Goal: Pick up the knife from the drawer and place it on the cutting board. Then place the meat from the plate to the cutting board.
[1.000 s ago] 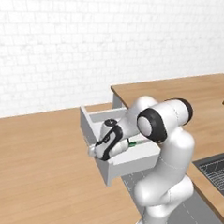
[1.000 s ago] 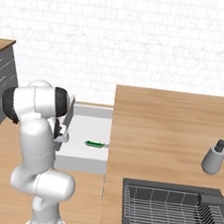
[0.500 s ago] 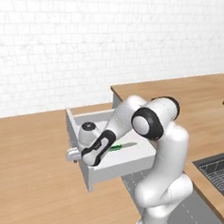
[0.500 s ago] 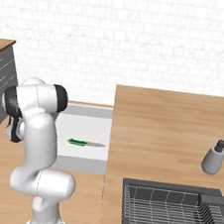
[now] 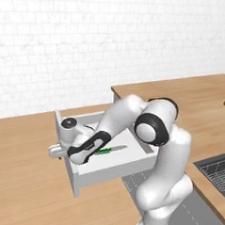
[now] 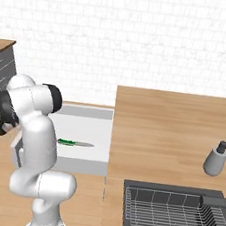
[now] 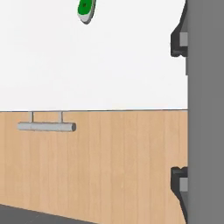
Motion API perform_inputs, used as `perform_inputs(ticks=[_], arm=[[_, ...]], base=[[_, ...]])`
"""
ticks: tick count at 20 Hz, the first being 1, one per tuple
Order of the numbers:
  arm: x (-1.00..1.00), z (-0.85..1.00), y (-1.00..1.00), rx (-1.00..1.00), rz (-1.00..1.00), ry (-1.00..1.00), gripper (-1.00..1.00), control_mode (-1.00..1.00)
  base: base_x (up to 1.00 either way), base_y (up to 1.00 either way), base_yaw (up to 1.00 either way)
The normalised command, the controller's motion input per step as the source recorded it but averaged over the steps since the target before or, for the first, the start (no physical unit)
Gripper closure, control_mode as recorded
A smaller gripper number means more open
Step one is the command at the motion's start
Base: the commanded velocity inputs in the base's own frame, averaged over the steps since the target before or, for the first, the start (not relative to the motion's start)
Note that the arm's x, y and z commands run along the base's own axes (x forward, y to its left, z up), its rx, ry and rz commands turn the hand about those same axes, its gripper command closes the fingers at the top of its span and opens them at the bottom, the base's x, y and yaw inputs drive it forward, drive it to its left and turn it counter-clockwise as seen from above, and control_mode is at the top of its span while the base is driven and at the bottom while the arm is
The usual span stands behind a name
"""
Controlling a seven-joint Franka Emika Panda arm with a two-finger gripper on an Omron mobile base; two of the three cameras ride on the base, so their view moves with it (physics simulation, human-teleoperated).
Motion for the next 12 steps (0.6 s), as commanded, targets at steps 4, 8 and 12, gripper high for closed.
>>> perform_inputs(ticks=[4,8,12], arm=[[-0.04,1.0,-1.0,0.04,-0.25,0.0,-1.0,-1.0],[0.0,0.99,-1.0,0.1,-0.28,0.0,-1.0,-1.0],[0.14,0.22,-1.0,0.09,-0.4,0.09,-1.0,-1.0]], base=[[0.0,0.0,0.0],[0.0,0.0,0.0],[0.0,0.0,0.0]])
